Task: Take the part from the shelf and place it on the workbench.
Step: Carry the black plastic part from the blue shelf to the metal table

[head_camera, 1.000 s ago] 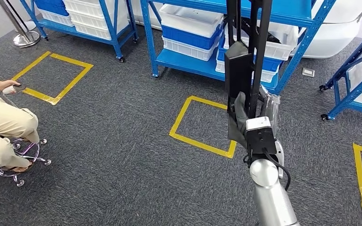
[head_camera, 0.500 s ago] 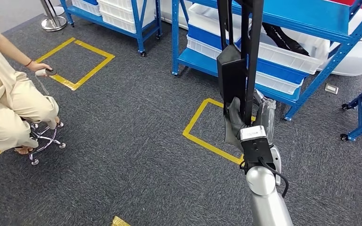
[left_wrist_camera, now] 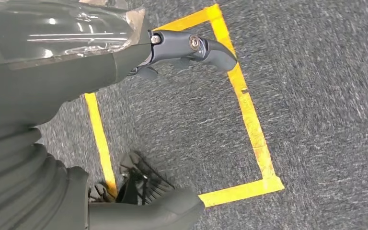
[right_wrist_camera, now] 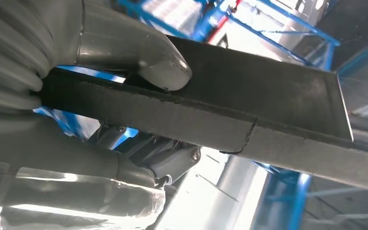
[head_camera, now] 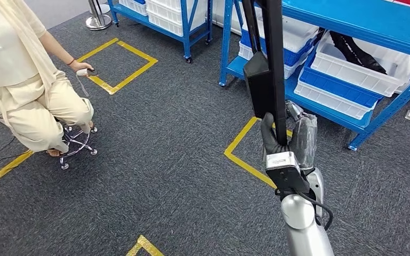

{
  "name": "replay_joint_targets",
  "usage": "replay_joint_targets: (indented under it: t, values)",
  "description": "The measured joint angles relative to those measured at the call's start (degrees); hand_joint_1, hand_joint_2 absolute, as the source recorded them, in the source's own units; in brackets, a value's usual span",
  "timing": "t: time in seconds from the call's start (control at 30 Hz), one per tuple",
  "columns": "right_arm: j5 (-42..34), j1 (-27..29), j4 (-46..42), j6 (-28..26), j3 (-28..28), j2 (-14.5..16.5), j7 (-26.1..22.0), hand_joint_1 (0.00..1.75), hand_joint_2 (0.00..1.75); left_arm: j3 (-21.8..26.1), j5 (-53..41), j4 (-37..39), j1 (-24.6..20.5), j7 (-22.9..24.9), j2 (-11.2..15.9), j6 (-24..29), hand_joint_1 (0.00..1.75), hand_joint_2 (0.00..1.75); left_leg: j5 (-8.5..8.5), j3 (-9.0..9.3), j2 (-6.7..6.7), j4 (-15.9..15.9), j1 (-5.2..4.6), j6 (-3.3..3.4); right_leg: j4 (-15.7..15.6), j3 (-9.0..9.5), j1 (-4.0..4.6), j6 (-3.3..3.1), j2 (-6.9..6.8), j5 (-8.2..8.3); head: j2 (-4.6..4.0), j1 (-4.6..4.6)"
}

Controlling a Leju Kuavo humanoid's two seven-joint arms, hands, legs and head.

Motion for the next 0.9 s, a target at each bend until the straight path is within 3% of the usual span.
replay_joint_targets:
  t: [0.07,0.1,0.13,0.17,0.27,0.33,0.4,0.47,0.57,0.63,0.67,0.73,0.8,0.87,0.9]
  values:
    - [1.49,-0.97,-0.42,-0.39,0.14,0.0,0.74,1.75,1.75,0.16,0.04,0.0,-0.06,-0.04,-0.07,0.08,0.0,1.75,-3.75,-3.58,1.47,7.8,0.21,-0.5,0.01,-0.03,0.19,-0.32,-1.09,-0.04,0.0,-0.22]
    - [1.83,-1.43,-0.48,-0.45,0.18,0.0,1.06,1.75,1.75,0.21,0.07,0.0,-0.05,-0.07,-0.1,0.12,0.0,1.75,-4.62,-4.86,1.71,10.55,0.39,-0.74,0.02,-0.04,0.23,-0.3,-1.66,-0.05,0.0,-0.22]
    - [2.04,-1.79,-0.51,-0.45,0.22,0.0,1.28,1.75,1.75,0.27,0.11,0.0,-0.03,-0.09,-0.13,0.18,0.0,1.75,-4.46,-5.24,1.91,11.41,0.62,-0.99,0.03,-0.03,0.22,-0.28,-2.23,-0.08,0.0,-0.26]
    - [2.16,-2.05,-0.54,-0.45,0.3,0.0,1.44,1.75,1.75,0.32,0.13,-0.01,-0.02,-0.1,-0.15,0.22,0.0,1.75,-3.28,-4.46,2.23,9.97,0.87,-1.23,0.06,0.01,0.17,-0.2,-2.76,-0.14,0.0,-0.26]
    - [2.27,-3.07,-0.77,-0.49,0.5,-0.02,1.61,1.75,1.75,0.41,0.16,-0.02,-0.15,-0.16,-0.34,0.3,0.0,1.75,1.34,1.32,4.83,-0.77,1.29,-1.67,0.63,-0.09,0.38,0.68,-4.11,-0.73,0.0,-0.47]
    - [2.27,-3.63,-1.03,-0.58,0.55,-0.04,1.6,1.75,1.75,0.45,0.17,-0.02,-0.28,-0.22,-0.51,0.28,0.0,1.75,1.93,2.81,5.62,-3.93,1.04,-1.2,1.02,-0.17,0.98,1.44,-4.89,-1.13,0.0,-0.36]
    - [2.09,-3.94,-1.13,-0.65,0.63,-0.04,1.63,1.75,1.75,0.57,0.29,-0.02,-0.26,-0.26,-0.54,0.25,0.0,1.75,2.07,2.57,4.46,-4.15,0.67,-0.26,1.05,-0.13,1.29,2.08,-5.73,-1.3,0.0,-0.05]
    - [1.39,-4.8,-1.07,-0.62,0.73,-0.05,1.75,1.75,1.75,0.78,0.61,-0.02,-0.25,-0.25,-0.69,0.23,0.0,1.75,2.42,2.46,3.42,-4.38,0.43,0.8,2.97,-1.1,1.09,2.39,-4.73,-2.57,0.0,-0.01]
    - [-0.71,-7.53,-0.02,-0.43,0.85,-0.42,1.92,1.75,1.75,1.25,1.13,-0.02,-0.32,-0.16,-0.8,0.59,0.0,1.75,2.77,2.14,2.02,-4.47,0.26,2.01,13.23,-6.11,0.78,1.79,-1.48,-7.01,0.0,0.1]
    - [-2.19,-9.4,1.61,-0.44,1.12,-0.81,1.72,1.75,1.75,1.71,1.66,-0.02,-0.28,-0.08,-0.82,1.1,0.0,1.75,2.91,2.01,0.75,-4.45,0.04,2.25,17.48,-8.31,0.86,1.95,-0.75,-7.83,0.0,0.12]
    - [-2.81,-10.16,2.44,-0.59,1.33,-0.95,1.49,1.75,1.75,1.95,1.92,-0.02,-0.25,-0.03,-0.84,1.39,0.0,1.75,2.99,1.99,0.04,-4.44,-0.07,2.29,16.45,-7.85,0.92,2.25,-0.55,-6.95,0.0,0.12]
    - [-3.6,-11.48,3.63,-1.2,1.96,-1.13,0.89,1.75,1.75,2.42,2.41,-0.02,-0.24,-0.01,-0.88,1.9,0.0,1.75,3.2,1.97,-1.32,-4.43,-0.18,2.24,9.29,-4.35,0.99,2.59,0.64,-3.77,0.0,0.14]
    - [-4.04,-12.52,4.26,-1.91,2.65,-1.22,0.38,1.75,1.75,2.94,2.88,-0.02,-0.23,-0.06,-0.97,2.34,0.0,1.75,3.44,1.79,-2.46,-4.37,-0.37,1.9,2.99,-1.5,1.29,2.21,2.13,-1.71,0.0,0.11]
    - [-4.37,-13.17,4.64,-2.4,3.29,-1.23,0.1,1.75,1.75,3.42,3.24,-0.02,-0.09,-0.13,-1.04,2.82,0.0,1.75,3.73,1.51,-3.34,-4.45,-0.39,1.33,1.42,-0.83,1.75,1.64,2.21,-1.32,0.0,0.08]
    - [-4.5,-13.38,4.79,-2.54,3.59,-1.2,0.06,1.75,1.75,3.65,3.4,-0.03,-0.01,-0.17,-1.04,3.05,0.0,1.75,3.88,1.36,-3.7,-4.49,-0.32,1.02,1.15,-0.64,1.45,1.29,1.72,-1.06,0.0,0.09]
